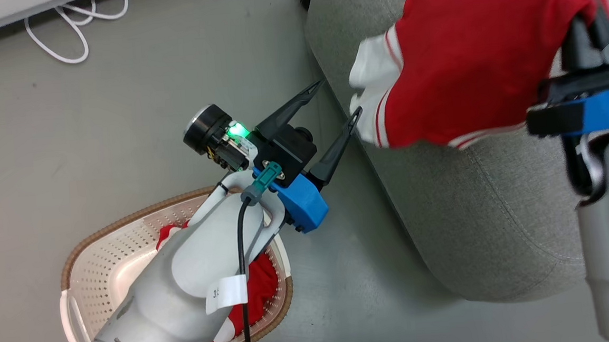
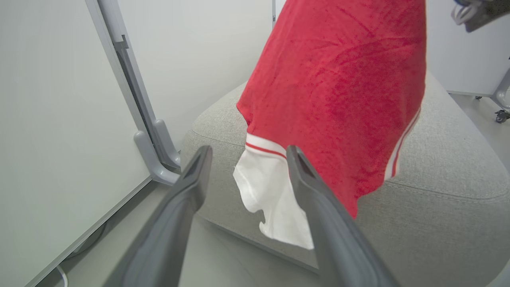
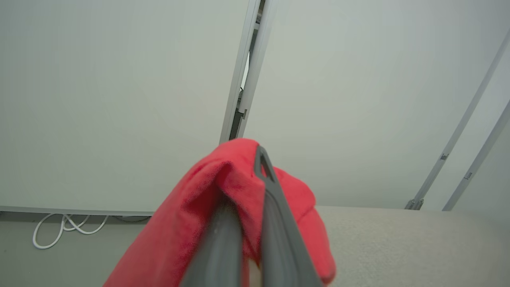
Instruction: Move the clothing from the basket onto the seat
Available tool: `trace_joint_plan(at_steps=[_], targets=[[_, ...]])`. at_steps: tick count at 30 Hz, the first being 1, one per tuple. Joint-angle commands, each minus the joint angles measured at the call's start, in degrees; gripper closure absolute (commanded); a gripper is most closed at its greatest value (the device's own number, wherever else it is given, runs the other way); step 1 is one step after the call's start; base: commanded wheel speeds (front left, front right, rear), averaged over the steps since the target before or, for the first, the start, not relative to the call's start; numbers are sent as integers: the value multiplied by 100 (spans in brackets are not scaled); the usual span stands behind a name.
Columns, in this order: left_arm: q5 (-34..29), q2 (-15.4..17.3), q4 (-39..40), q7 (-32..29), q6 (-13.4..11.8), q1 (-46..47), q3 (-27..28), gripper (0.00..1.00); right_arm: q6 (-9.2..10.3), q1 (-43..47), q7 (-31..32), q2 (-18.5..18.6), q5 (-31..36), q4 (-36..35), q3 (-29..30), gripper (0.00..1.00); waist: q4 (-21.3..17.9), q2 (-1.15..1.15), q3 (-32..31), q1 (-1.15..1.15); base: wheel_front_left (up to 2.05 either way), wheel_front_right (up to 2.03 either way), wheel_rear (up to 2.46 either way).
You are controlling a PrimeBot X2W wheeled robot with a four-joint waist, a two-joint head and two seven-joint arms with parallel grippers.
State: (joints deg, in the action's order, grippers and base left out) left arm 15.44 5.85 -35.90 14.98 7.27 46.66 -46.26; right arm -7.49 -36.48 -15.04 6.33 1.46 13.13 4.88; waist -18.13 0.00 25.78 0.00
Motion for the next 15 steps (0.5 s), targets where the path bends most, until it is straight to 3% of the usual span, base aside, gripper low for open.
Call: trace_joint_plan(at_steps=[1, 15], targets=[[-51, 68, 30, 12, -23, 102, 27, 0, -1, -185, -22, 77, -37, -70, 86, 100, 21, 0, 184, 0, 0, 0, 0], [-188, 379, 414, -189, -66, 610, -12, 0, -1, -1845, -22, 1268, -299, -223, 1857, 100, 148, 0, 1232, 0, 0, 0, 0]])
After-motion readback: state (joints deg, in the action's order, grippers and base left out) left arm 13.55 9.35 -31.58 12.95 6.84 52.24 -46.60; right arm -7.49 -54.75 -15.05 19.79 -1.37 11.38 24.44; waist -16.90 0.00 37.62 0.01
